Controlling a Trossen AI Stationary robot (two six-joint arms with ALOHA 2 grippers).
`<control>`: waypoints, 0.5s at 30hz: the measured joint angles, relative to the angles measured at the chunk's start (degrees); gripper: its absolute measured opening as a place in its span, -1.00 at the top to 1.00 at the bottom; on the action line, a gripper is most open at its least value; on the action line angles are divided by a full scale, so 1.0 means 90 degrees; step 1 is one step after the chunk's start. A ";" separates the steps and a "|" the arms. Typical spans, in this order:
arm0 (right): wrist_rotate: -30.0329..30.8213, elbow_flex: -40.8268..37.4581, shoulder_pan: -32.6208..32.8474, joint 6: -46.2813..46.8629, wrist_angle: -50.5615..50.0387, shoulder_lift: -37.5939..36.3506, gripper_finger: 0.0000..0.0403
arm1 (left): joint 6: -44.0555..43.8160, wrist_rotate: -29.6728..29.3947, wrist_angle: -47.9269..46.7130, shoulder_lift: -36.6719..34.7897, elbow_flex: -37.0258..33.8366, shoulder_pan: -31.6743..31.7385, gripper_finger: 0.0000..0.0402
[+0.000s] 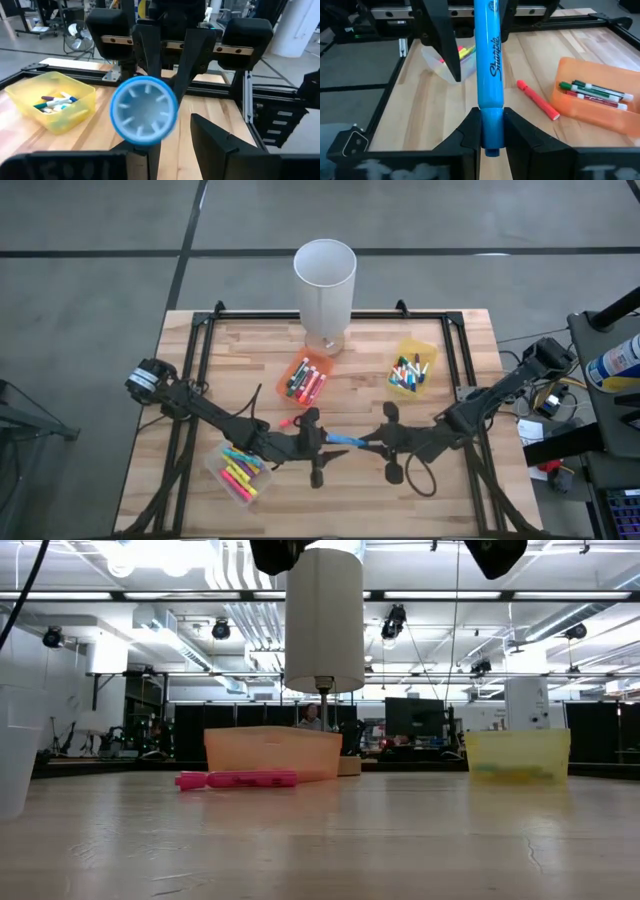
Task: Pick & Place Markers
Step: Put the blue highlighter pen into the white bin
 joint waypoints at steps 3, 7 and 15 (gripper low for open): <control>0.0009 0.0018 0.0010 0.0011 0.0117 0.0187 0.75 | 0.0001 0.0020 -0.0021 0.0011 -0.0009 -0.0002 0.45; -0.0025 0.0027 0.0054 0.0024 0.0250 0.0311 0.75 | -0.0033 -0.0053 -0.0043 0.0013 -0.0010 0.0002 0.45; -0.0042 0.0025 0.0129 0.0029 0.0483 0.0406 0.75 | 0.0059 0.0175 0.0002 0.0011 0.0002 0.0015 0.41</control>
